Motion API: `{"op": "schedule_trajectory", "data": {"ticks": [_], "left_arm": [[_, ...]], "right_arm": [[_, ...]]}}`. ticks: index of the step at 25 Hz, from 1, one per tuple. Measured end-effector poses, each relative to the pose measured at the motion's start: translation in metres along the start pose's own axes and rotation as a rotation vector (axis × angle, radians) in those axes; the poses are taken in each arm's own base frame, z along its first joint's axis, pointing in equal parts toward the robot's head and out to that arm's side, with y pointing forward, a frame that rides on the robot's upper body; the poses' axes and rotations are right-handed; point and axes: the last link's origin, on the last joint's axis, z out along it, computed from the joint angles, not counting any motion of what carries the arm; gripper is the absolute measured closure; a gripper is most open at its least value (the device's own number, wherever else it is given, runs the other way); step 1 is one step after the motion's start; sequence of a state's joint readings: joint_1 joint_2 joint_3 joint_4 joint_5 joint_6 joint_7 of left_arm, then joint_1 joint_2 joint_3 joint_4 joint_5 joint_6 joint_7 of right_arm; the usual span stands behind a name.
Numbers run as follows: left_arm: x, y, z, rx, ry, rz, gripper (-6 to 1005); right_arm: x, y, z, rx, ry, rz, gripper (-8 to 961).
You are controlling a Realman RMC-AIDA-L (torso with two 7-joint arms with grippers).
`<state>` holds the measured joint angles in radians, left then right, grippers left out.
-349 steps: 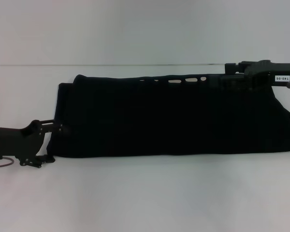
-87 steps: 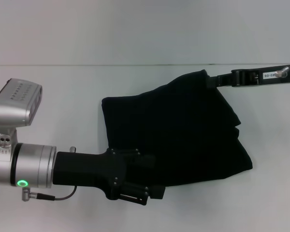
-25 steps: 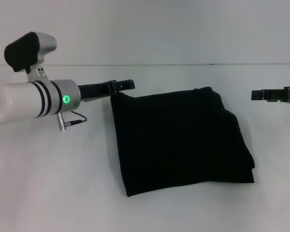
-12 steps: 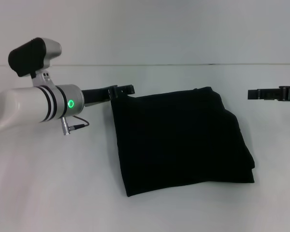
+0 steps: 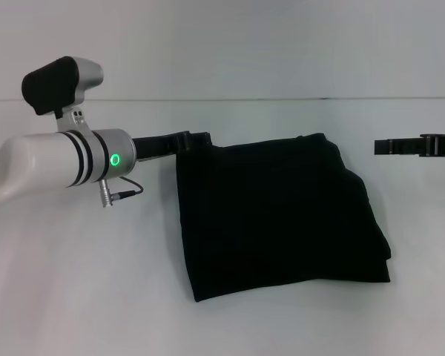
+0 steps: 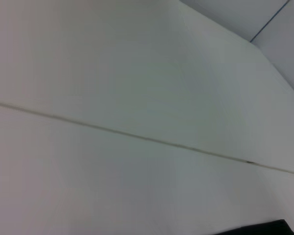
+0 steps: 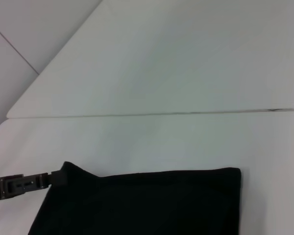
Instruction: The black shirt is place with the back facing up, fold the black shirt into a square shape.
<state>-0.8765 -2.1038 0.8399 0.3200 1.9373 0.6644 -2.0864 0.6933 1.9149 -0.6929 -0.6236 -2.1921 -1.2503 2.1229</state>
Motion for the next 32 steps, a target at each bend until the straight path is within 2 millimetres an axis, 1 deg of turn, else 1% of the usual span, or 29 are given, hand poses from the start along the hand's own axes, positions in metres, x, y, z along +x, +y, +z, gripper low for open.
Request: {"op": "schedule_trajectory", "data": {"ticks": [3, 13, 19, 27, 32], "left_arm": [[-0.001, 0.003, 0.001, -0.002, 0.019, 0.012, 177], [-0.003, 0.002, 0.001, 0.01, 0.026, 0.011, 651], [0.005, 0.005, 0.002, 0.002, 0.03, 0.025, 887], [0.024, 0.019, 0.005, -0.024, 0.041, 0.068, 976], [0.036, 0.029, 0.007, -0.041, 0.041, 0.1, 978]], "right_arm": [[0.0, -0.001, 0.001, 0.009, 0.001, -0.004, 194], [0.002, 0.001, 0.005, 0.011, 0.003, -0.005, 194], [0.004, 0.002, 0.007, 0.008, 0.005, -0.001, 193], [0.009, 0.001, 0.011, 0.011, 0.012, 0.009, 193], [0.011, 0.001, 0.012, 0.011, 0.013, 0.012, 194]]}}
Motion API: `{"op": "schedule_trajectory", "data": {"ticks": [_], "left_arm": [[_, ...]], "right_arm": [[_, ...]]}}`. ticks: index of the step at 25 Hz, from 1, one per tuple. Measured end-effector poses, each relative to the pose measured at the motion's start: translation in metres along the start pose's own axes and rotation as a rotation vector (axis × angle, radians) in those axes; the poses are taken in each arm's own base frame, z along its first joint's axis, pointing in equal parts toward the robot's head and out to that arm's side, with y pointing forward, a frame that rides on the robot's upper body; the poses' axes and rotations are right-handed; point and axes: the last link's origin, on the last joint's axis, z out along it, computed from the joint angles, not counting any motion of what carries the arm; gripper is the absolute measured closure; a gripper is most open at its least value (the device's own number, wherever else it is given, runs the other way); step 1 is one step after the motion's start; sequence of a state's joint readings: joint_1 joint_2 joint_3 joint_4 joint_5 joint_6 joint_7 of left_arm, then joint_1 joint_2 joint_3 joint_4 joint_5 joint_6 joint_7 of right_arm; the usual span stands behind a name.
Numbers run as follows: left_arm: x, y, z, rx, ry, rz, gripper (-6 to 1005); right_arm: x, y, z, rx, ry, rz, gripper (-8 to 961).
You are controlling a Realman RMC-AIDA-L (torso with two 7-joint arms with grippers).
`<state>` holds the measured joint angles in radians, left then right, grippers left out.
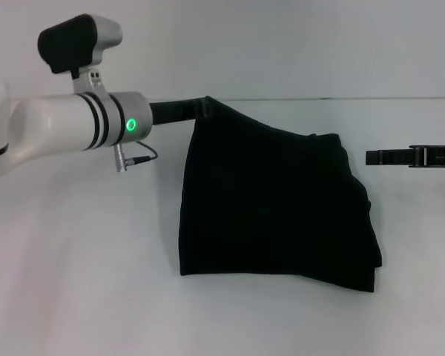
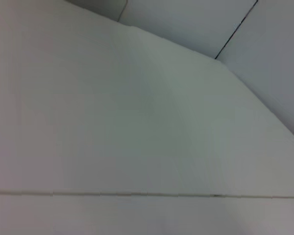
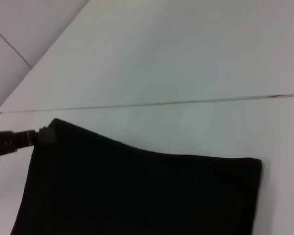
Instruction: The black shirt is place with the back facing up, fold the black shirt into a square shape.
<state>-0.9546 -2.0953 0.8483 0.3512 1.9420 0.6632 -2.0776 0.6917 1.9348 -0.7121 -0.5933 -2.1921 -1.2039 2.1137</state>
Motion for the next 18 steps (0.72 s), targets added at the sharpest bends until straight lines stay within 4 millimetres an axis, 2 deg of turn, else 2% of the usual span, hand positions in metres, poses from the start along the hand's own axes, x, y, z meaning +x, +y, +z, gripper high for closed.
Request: {"op": "schedule_trajectory", "data": {"ticks": [12, 17, 18], "left_arm": [[0.006, 0.0, 0.0, 0.006, 0.013, 0.016, 967], [0.01, -0.009, -0.007, 0.021, 0.038, 0.008, 959], [0.012, -0.012, -0.01, 0.022, 0.045, 0.008, 932]], "right_arm": [[0.0, 0.002, 0.002, -0.006, 0.0, -0.005, 193], [-0.002, 0.003, 0.002, -0.007, -0.006, -0.019, 193], [-0.003, 0.003, 0.001, -0.005, -0.01, -0.021, 193]]}}
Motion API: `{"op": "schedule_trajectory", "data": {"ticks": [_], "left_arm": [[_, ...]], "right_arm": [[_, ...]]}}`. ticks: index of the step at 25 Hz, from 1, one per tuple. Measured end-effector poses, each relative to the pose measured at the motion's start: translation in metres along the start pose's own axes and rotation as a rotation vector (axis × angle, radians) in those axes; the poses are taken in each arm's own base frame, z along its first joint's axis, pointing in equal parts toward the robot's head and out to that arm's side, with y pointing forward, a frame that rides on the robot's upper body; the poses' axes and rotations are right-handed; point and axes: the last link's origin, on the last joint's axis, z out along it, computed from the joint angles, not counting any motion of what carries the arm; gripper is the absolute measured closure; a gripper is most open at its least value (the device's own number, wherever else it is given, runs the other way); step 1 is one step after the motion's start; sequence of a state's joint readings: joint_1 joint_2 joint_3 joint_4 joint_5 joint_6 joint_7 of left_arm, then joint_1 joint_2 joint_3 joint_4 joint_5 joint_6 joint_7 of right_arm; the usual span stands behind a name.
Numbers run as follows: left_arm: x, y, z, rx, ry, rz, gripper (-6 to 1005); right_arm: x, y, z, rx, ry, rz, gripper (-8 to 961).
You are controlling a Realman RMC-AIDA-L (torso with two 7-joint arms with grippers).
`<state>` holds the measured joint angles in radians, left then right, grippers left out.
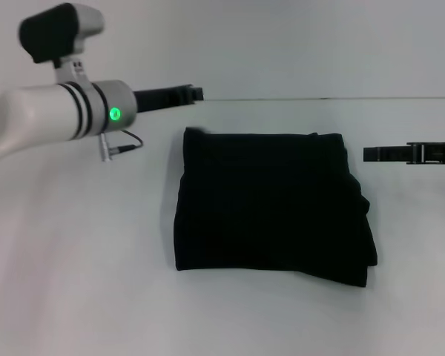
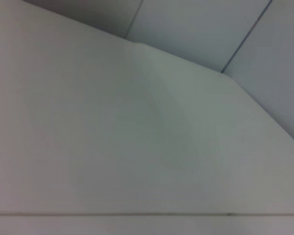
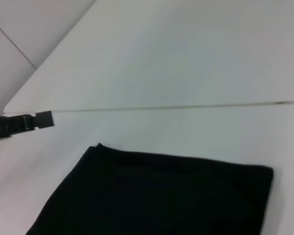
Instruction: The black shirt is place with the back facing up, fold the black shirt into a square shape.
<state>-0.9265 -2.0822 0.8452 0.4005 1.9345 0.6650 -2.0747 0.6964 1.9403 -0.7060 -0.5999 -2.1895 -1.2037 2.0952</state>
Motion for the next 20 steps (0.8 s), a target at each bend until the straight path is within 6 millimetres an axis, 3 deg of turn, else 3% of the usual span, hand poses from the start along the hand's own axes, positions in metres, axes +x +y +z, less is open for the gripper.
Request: {"op": "schedule_trajectory", "data": {"ticks": [4, 8, 14, 20], "left_arm": [[0.015, -0.008, -0.021, -0.048, 0.042, 0.019, 826], [0.026, -0.001, -0.06, -0.197, 0.079, 0.083, 697], [-0.002, 0.013, -0.105, -0.433, -0.016, 0.303, 422], [-0.026, 0.015, -0.118, -0.528, -0.043, 0.488, 179]], "right_arm": [[-0.007, -0.002, -0.005, 0.005, -0.025, -0.006, 193], [-0.016, 0.005, -0.011, -0.036, -0.043, -0.045, 194], [-0.021, 0.021, -0.018, -0.113, -0.048, -0.231, 194], [-0.018, 0.044, -0.013, -0.202, -0.063, -0.418, 193]]}}
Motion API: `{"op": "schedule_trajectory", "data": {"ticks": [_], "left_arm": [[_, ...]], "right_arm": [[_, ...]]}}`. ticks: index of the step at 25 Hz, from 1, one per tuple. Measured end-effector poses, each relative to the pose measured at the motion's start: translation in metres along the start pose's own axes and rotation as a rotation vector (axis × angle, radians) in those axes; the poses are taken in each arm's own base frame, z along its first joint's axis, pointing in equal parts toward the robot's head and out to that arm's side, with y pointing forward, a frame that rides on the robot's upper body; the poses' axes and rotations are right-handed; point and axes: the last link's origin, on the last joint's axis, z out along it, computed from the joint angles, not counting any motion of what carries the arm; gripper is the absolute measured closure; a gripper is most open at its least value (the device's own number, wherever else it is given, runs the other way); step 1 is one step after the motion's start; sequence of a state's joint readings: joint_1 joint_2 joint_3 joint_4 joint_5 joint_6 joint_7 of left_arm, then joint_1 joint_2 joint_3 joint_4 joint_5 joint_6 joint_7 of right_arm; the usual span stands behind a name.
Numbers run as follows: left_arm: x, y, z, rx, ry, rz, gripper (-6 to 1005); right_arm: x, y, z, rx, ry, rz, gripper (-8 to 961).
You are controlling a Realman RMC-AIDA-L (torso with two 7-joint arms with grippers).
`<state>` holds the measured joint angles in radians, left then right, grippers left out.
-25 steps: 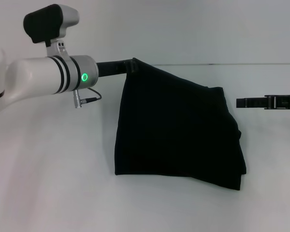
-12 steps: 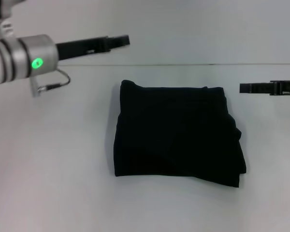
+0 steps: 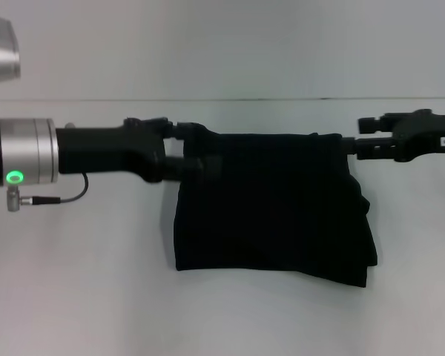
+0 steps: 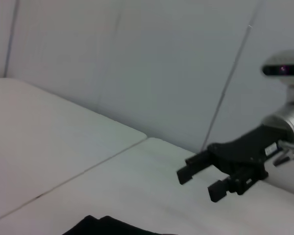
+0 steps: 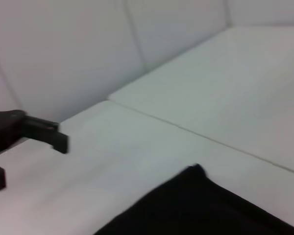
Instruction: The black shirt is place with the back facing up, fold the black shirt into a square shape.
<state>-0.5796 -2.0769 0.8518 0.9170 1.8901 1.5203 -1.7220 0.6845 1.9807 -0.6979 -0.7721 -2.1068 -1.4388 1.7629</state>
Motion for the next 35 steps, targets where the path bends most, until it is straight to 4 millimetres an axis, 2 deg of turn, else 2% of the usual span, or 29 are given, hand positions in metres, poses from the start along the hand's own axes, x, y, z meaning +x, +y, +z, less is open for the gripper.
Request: {"op": "schedule_trajectory", "data": {"ticks": [3, 8, 13, 20, 35], "left_arm": [[-0.004, 0.005, 0.003, -0.027, -0.013, 0.059, 53], [-0.006, 0.012, 0.014, -0.074, -0.08, 0.137, 30], [-0.006, 0.009, 0.023, -0.066, -0.15, 0.17, 30], [-0.004, 0.01, 0.029, -0.071, -0.158, 0.182, 30], [-0.004, 0.001, 0.027, -0.011, -0.151, 0.17, 30]], "right_arm": [[-0.006, 0.01, 0.003, -0.033, -0.005, -0.056, 194], [-0.014, 0.017, 0.002, -0.058, 0.0, -0.111, 162], [-0.011, 0.016, -0.001, -0.059, 0.038, -0.121, 107], [-0.002, 0.015, -0.001, -0.051, 0.089, -0.116, 26], [0.002, 0.02, 0.008, -0.066, 0.145, -0.129, 34]]}}
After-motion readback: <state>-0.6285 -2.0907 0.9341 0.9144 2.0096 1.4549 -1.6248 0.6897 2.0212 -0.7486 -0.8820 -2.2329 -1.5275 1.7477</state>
